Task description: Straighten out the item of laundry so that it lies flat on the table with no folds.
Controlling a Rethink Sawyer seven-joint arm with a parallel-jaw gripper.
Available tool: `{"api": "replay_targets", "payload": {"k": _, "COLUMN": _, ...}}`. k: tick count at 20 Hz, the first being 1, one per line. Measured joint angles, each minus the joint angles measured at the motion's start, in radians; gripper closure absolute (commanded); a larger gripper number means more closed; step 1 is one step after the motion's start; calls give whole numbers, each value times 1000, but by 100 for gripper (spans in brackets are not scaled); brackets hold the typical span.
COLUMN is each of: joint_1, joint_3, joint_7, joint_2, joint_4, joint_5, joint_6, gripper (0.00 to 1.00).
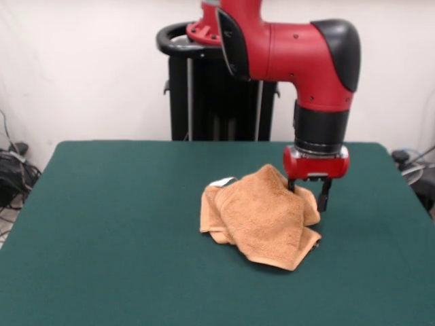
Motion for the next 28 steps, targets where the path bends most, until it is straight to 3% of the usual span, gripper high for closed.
{"api": "replay_targets", "payload": {"k": 12, "joint_1": 84, "joint_3": -49, "joint_7": 0, "joint_2": 24, "joint_4": 0, "joint_5": 5, "joint_6": -31, "gripper": 0}}
{"api": "replay_targets", "payload": {"k": 28, "joint_1": 98, "joint_3": -54, "joint_7": 1, "joint_2": 59, "joint_4": 0, "joint_5": 26, "joint_6": -69, "gripper": 0}}
